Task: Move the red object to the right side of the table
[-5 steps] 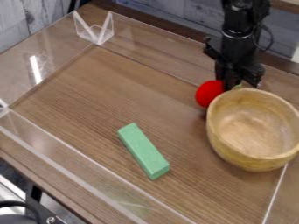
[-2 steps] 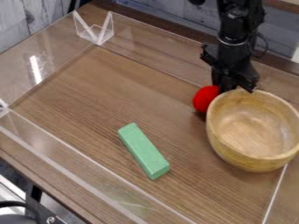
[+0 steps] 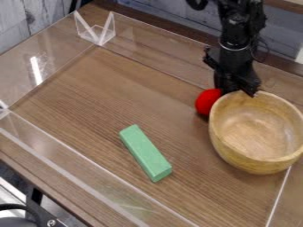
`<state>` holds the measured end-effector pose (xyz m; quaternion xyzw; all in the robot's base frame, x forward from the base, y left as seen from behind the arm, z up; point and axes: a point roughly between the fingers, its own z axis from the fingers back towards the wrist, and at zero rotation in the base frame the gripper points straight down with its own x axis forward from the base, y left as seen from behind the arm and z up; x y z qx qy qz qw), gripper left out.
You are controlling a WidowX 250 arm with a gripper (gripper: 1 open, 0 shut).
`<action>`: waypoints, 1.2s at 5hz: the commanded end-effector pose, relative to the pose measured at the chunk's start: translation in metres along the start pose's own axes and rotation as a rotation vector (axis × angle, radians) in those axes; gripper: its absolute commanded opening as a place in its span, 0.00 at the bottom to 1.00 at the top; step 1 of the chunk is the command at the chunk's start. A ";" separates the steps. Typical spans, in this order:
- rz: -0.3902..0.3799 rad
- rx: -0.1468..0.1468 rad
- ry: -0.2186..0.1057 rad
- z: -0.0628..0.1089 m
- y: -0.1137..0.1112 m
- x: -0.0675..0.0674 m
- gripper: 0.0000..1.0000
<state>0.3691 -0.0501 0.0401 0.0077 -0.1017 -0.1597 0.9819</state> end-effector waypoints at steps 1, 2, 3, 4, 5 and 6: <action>0.009 0.014 -0.030 0.005 0.005 0.002 0.00; 0.094 0.034 -0.021 -0.003 0.011 -0.004 0.00; 0.178 0.053 -0.013 -0.010 0.017 -0.009 0.00; 0.194 0.058 -0.008 -0.017 0.023 -0.014 0.00; 0.210 0.061 -0.004 -0.023 0.029 -0.019 0.00; 0.193 0.058 -0.001 -0.024 0.040 -0.025 0.00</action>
